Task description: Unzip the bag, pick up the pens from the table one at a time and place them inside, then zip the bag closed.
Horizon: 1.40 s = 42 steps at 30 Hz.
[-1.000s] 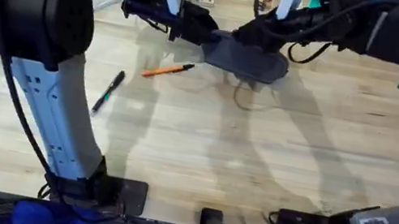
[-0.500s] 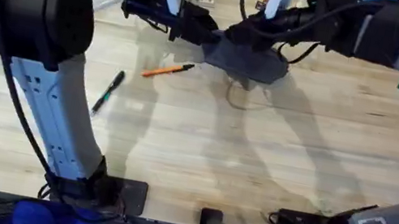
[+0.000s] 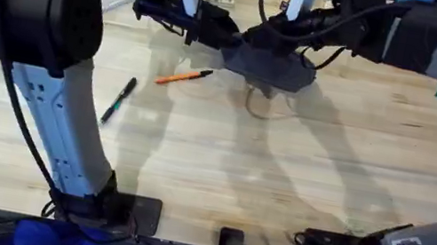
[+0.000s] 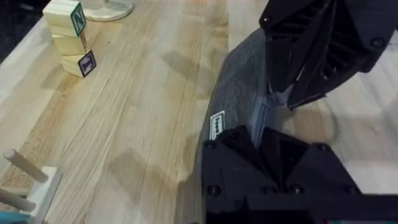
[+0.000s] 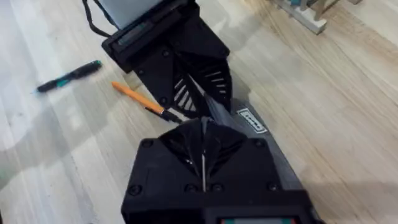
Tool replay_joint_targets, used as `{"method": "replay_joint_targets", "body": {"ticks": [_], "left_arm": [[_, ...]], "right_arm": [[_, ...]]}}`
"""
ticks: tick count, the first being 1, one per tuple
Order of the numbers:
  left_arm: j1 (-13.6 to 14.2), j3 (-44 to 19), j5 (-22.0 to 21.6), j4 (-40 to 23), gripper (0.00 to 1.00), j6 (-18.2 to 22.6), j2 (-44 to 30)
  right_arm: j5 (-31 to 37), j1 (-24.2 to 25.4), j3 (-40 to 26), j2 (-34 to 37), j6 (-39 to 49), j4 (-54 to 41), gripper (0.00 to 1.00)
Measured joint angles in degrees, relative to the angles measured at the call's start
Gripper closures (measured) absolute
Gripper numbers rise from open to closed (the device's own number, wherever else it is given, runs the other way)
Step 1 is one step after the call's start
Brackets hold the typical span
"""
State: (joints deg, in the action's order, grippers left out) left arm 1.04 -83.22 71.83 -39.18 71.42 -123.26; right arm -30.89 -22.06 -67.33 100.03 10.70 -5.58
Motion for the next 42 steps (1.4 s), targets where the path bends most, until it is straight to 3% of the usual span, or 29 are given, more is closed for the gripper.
{"method": "replay_joint_targets", "body": {"ticks": [15, 25, 28, 42], "left_arm": [[0.00, 0.00, 0.00, 0.00, 0.960, 0.00, 0.00], [0.00, 0.00, -0.02, 0.02, 0.960, 0.00, 0.00], [0.00, 0.00, -0.02, 0.02, 0.960, 0.00, 0.00], [0.00, 0.00, -0.09, 0.02, 0.960, 0.00, 0.00]], "right_arm": [[-0.04, 0.00, 0.00, 0.00, -1.11, -0.07, 0.942], [-1.92, -0.70, -0.02, 0.00, -1.43, 0.35, 0.361], [-2.14, -0.70, -0.02, 0.00, -1.38, 0.39, 0.043], [-2.14, -0.70, -0.02, 0.00, -1.49, 0.74, 0.005]]}}
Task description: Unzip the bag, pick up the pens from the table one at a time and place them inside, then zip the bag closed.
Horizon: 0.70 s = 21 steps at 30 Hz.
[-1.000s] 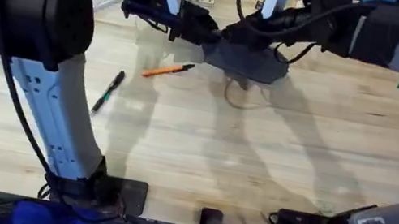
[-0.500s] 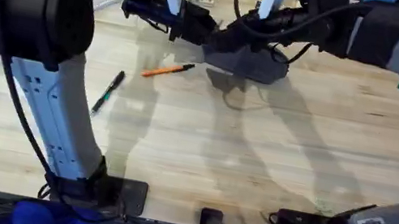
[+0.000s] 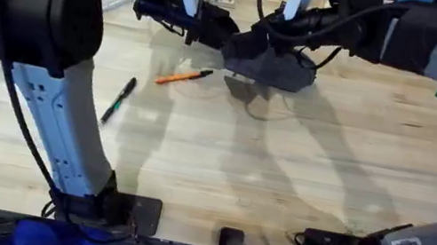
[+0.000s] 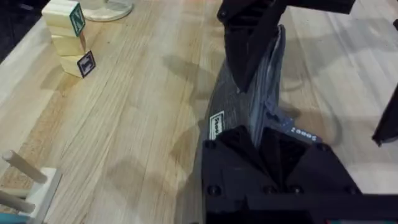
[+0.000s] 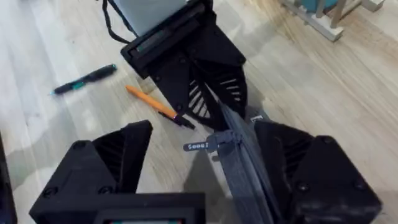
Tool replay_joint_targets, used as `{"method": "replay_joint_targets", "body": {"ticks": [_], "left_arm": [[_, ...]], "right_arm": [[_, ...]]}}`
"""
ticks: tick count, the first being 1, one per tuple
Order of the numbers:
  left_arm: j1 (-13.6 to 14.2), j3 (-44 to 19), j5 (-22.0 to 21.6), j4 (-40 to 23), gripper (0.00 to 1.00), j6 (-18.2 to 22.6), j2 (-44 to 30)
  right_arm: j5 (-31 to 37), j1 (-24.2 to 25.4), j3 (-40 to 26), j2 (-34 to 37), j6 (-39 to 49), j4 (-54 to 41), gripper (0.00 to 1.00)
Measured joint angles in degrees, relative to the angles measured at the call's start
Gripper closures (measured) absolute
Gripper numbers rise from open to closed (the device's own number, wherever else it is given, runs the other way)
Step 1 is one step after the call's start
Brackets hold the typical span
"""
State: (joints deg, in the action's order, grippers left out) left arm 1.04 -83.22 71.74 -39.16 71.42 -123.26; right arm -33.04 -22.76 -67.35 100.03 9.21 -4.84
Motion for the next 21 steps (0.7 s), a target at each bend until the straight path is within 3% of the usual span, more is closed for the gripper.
{"method": "replay_joint_targets", "body": {"ticks": [3, 6, 10, 13, 15, 21], "left_arm": [[0.00, 0.00, -0.11, 0.00, 0.955, 0.02, 0.00], [0.00, 0.00, -0.15, -0.02, 0.809, -0.02, 0.00], [0.00, 0.00, -0.72, -0.02, 0.515, -0.10, 0.00], [0.00, 0.00, -2.03, 0.00, 0.193, -0.25, 0.00], [0.00, 0.01, -2.83, -0.07, 0.030, -0.55, 0.00], [-0.04, 0.01, -4.06, -0.02, 0.008, -0.52, 0.00]], "right_arm": [[0.00, 0.00, 0.00, 0.00, 0.00, 0.00, 0.005], [0.00, 0.00, 0.00, 0.00, 0.00, 0.02, 0.005], [0.00, 0.00, 0.00, 0.00, 0.00, 0.04, 0.005], [0.00, 0.00, 0.00, 0.00, 0.00, 0.02, 0.006], [0.00, 0.00, 0.00, 0.00, 0.00, 0.04, 0.006], [0.00, 0.00, 0.00, 0.01, 0.00, 0.03, 0.005]]}}
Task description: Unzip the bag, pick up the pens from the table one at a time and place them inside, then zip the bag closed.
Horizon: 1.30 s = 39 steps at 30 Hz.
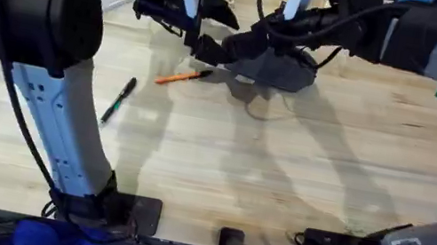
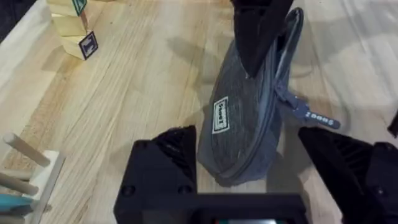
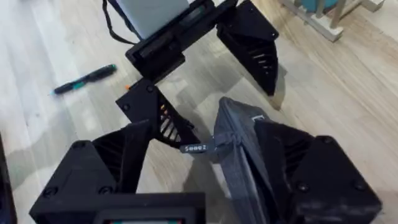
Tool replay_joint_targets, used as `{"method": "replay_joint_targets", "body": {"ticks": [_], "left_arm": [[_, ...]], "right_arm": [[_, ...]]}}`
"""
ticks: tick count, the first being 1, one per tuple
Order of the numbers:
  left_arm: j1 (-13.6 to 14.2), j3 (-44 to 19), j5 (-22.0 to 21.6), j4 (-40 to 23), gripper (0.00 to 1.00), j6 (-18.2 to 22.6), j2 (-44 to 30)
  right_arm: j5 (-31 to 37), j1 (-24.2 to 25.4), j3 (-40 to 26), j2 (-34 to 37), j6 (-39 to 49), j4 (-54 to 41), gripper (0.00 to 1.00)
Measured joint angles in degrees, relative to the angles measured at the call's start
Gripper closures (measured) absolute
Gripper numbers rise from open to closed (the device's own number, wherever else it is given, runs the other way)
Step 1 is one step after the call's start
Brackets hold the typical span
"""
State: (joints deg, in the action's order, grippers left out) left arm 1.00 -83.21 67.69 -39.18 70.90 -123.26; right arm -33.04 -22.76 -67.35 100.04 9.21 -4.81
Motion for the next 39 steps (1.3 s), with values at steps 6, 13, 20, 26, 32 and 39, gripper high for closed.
{"method": "replay_joint_targets", "body": {"ticks": [6, 13, 20, 26, 32, 39], "left_arm": [[-1.53, -0.01, -1.42, 0.28, 0.008, 0.01, 0.00], [-6.28, -1.09, -2.52, 0.87, 0.009, -2.52, 0.00], [-8.16, -5.90, -11.13, -4.03, 0.007, -7.47, 0.00], [-8.01, -15.63, -17.22, -17.47, 0.006, -8.76, 0.00], [-8.01, -26.25, -21.92, -28.04, 0.006, -10.76, 0.00], [-8.01, -35.62, -29.62, -34.08, 0.002, -21.54, 0.00]], "right_arm": [[-0.01, 0.48, 0.00, -0.01, 0.00, -0.06, 0.005], [0.00, 2.67, 0.00, -0.76, -0.02, -0.91, 0.005], [-0.02, 4.35, 0.00, -6.07, -0.04, -3.27, 0.006], [-0.02, 6.04, -0.02, -10.15, -0.52, -9.66, 0.006], [-0.02, 7.96, -0.02, -13.61, -0.72, -10.46, 0.006], [-0.02, 9.07, -0.04, -14.74, -0.72, -10.50, 0.006]]}}
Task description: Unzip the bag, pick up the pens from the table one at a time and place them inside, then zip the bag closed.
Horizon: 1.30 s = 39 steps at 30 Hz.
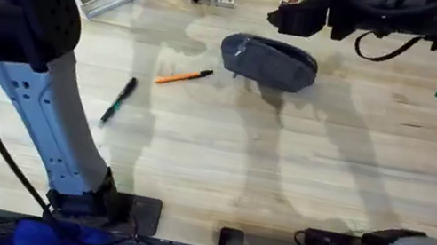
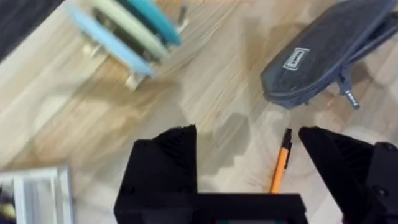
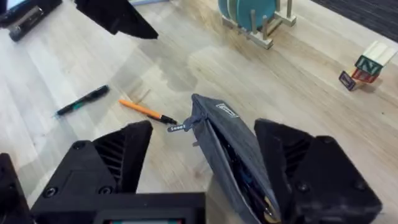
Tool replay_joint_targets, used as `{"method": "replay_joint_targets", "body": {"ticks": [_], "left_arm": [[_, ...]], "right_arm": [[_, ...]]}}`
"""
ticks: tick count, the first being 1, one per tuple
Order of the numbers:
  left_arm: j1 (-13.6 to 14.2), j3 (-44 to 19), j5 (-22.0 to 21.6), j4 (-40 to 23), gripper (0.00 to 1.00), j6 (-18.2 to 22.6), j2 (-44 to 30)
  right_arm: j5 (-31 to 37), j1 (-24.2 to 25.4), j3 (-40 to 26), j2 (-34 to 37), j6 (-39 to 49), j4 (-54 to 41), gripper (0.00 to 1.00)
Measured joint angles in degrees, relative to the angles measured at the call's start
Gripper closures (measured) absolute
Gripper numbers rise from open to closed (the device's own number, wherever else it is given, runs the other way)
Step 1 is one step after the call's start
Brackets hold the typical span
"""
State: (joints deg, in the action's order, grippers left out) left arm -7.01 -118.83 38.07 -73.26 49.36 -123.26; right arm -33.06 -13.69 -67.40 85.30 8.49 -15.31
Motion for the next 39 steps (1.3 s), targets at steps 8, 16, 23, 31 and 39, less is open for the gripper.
{"method": "replay_joint_targets", "body": {"ticks": [8, 16, 23, 31, 39], "left_arm": [[0.00, -1.07, -4.61, -5.41, 0.002, -6.74, 0.75], [1.11, -1.02, -5.14, -5.76, 0.002, -10.02, 11.05], [4.58, 3.27, -7.10, -5.63, 0.002, -13.49, 17.19], [8.05, 16.45, -9.74, -0.46, 0.002, -18.33, 25.36], [8.66, 36.70, -9.92, 5.79, 0.002, -26.49, 43.21]], "right_arm": [[0.00, 0.15, 0.00, 0.00, -0.02, 0.00, 0.006], [0.00, 0.59, 0.00, -1.24, -0.37, -0.46, 0.006], [-0.22, 1.15, 0.00, -3.68, -0.39, -4.60, 0.006], [-0.39, 4.52, -0.02, -3.80, -0.36, -9.50, 0.006], [-0.38, 5.25, -0.02, -3.80, 6.59, -17.20, 0.006]]}}
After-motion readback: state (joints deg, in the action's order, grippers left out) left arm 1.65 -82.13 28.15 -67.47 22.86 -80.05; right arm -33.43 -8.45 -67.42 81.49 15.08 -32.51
